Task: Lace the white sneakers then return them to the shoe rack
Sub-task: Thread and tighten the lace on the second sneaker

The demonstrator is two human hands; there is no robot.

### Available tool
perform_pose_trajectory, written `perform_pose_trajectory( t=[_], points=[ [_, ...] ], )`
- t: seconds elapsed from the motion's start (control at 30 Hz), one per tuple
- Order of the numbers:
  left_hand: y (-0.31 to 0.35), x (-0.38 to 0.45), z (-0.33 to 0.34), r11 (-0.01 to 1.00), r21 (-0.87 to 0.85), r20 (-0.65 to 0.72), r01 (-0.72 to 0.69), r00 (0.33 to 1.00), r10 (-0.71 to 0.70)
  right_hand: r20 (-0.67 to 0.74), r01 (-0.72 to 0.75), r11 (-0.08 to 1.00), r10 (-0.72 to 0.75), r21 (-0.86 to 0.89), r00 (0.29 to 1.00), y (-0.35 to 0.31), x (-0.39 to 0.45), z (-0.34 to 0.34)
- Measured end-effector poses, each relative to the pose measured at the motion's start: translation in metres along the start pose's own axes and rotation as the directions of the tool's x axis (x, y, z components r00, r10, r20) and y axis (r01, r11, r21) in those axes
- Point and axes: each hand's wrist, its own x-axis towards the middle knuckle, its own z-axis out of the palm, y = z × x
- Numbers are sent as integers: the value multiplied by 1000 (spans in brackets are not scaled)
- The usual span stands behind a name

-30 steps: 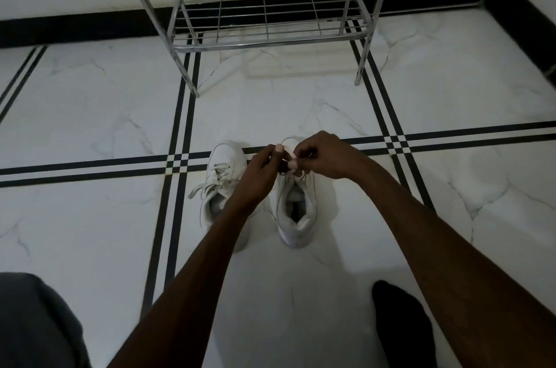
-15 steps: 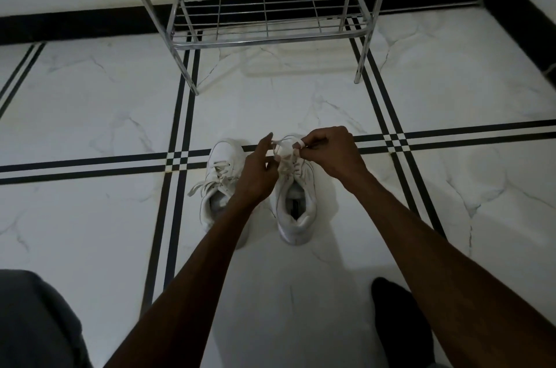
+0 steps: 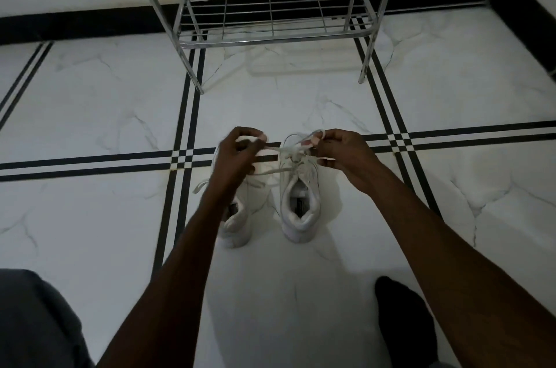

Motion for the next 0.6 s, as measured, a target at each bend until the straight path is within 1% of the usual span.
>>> perform_pose_trajectory(
  t=[0.07, 0.1, 0.17, 0.2, 0.23, 0.27, 0.3, 0.33, 0.37, 0.4, 0.47, 0.5, 0.53, 0.57, 0.6],
  points=[
    [-1, 4, -19, 993, 103, -90, -66, 993, 75, -46, -84, 996, 85, 34, 995, 5, 0, -8],
    [-4, 6, -28, 980, 185, -125, -79, 987, 103, -83, -129, 991, 130, 26, 988, 9, 1, -14],
    [-9, 4, -40, 923, 385, -218, -25, 969, 118, -194, -262, 965, 256, -5, 947, 20, 6, -24],
    [-12, 3, -45, 876, 481, -270, 35, 957, 110, -260, -340, 940, 321, -27, 911, 27, 8, -30],
    [-17, 2, -47, 840, 537, -295, 77, 950, 102, -320, -409, 910, 368, -70, 873, 36, 11, -36],
    [-23, 2, -48, 820, 568, -287, 76, 952, 110, -366, -464, 877, 393, -127, 843, 43, 13, -41],
    [-30, 3, -48, 793, 607, -254, 42, 956, 144, -398, -502, 847, 405, -177, 823, 49, 13, -44],
    [-36, 4, -48, 754, 657, -213, -1, 959, 186, -413, -513, 834, 402, -205, 817, 54, 13, -46],
    [-41, 5, -45, 707, 707, -181, -15, 963, 202, -411, -496, 838, 379, -227, 829, 57, 12, -45],
    [-44, 7, -41, 678, 735, -159, -20, 967, 200, -418, -461, 842, 326, -280, 848, 59, 11, -44],
    [-44, 5, -25, 641, 766, -106, -36, 977, 183, -423, -333, 815, 120, -474, 898, 57, 8, -41],
    [-41, 3, -15, 616, 784, -65, -79, 976, 209, -375, -238, 778, 4, -581, 927, 54, 8, -39],
    [-40, 2, -5, 587, 797, 4, -145, 972, 235, -287, -126, 731, -99, -671, 953, 51, 7, -37],
    [-36, 0, 4, 567, 798, 79, -206, 968, 240, -179, -20, 681, -164, -732, 970, 50, 8, -34],
    [-36, -1, 13, 567, 784, 147, -250, 964, 221, -77, 57, 647, -177, -761, 981, 48, 8, -30]
  ],
)
